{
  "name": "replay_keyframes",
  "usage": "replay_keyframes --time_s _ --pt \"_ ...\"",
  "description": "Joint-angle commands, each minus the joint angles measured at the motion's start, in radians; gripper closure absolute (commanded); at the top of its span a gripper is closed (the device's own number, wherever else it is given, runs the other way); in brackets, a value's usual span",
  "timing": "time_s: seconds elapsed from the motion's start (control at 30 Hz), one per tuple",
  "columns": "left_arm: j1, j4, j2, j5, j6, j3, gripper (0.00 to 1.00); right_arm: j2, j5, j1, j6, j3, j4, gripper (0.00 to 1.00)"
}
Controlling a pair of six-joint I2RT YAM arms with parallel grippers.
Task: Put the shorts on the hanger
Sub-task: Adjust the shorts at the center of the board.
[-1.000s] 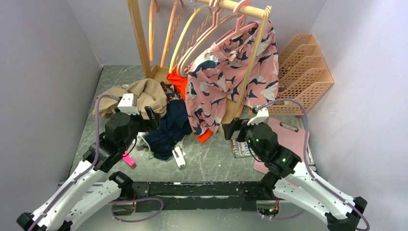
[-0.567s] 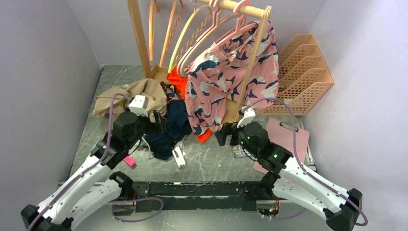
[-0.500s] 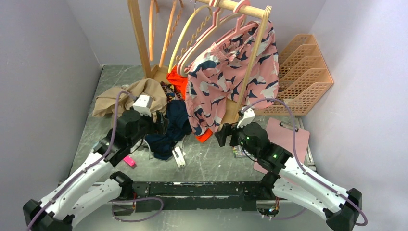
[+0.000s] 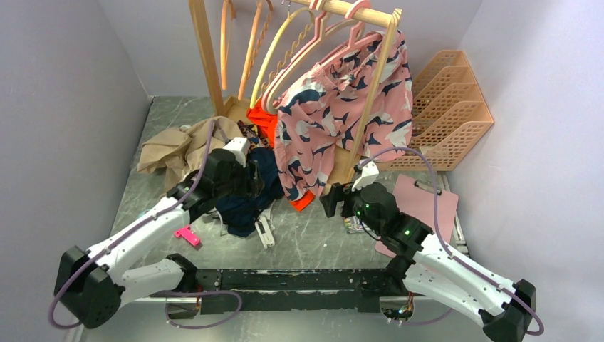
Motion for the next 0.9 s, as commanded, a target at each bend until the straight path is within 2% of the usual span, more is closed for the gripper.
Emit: replay_keyframes --time_s 0.0,0.33,0.43,0.6,0.73,0.87 --pt "-0.039 0.034 0.106 0.002 -0.012 0.113 0.32 -0.018 0.022 0.002 -0.008 -0.011 0.024 0.10" --pt "-0.094 0.079 0.282 -0.048 0.010 0.158 0.31 -0.040 0.033 0.001 -0.006 -0.004 -0.007 0.10" --pt "-0.093 0.109 0.314 -0.081 0.004 0.129 0.35 -0.043 0.033 0.002 -0.002 -0.003 -0.010 0.10" --pt "-0.094 0.146 0.320 -0.115 -0.011 0.109 0.66 -0.053 0.012 0.002 -0.005 0.002 -0.012 0.12" --pt "-0.093 0.122 0.248 -0.149 -0.012 0.116 0.92 -0.066 -0.030 0.001 -0.014 0.010 -0.014 0.12" --pt "-0.094 0.001 0.087 -0.193 -0.022 0.139 0.93 -0.086 -0.079 0.001 -0.026 0.030 -0.033 0.13"
